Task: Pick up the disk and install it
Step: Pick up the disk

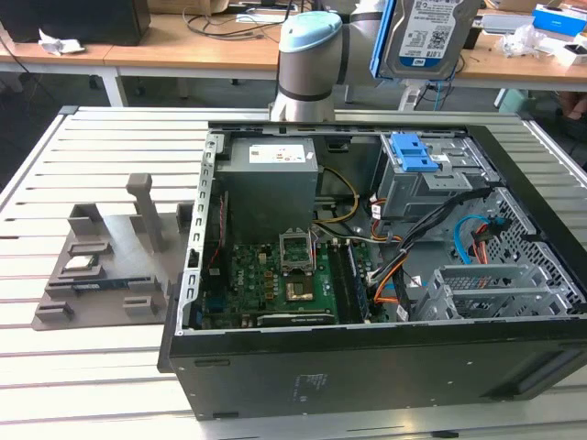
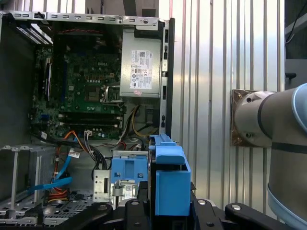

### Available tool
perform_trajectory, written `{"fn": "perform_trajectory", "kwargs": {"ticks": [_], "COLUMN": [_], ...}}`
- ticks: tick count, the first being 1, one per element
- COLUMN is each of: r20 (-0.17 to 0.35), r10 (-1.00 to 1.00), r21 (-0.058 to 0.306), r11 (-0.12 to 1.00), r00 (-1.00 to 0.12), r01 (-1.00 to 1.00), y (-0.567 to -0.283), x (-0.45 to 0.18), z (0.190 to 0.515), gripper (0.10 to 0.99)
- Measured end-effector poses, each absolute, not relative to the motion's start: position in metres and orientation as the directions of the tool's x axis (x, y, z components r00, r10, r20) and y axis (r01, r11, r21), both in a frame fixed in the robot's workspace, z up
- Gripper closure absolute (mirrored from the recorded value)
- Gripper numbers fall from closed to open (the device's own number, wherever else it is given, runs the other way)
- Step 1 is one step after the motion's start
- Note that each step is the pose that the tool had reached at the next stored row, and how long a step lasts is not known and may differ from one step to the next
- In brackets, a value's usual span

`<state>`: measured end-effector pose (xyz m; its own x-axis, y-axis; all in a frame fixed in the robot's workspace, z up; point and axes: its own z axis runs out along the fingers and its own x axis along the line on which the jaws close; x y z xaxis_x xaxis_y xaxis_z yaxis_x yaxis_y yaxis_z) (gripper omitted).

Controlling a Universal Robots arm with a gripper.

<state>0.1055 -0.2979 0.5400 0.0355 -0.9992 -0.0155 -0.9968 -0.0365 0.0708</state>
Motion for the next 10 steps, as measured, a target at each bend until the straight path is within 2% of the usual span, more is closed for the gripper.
{"fn": "perform_trajectory", "kwargs": {"ticks": [4, 10], "r20": [-0.015, -0.016], "r10": [-0.999, -0.999], "r21": [0.071, 0.071], "r11": [-0.037, -0.037], "r00": [0.036, 0.036], "r01": [-0.997, -0.997], "y": [-0.301, -0.333], "x": [0.106, 0.106], "z": [0.54, 0.539], "gripper": [0.722, 0.722]}}
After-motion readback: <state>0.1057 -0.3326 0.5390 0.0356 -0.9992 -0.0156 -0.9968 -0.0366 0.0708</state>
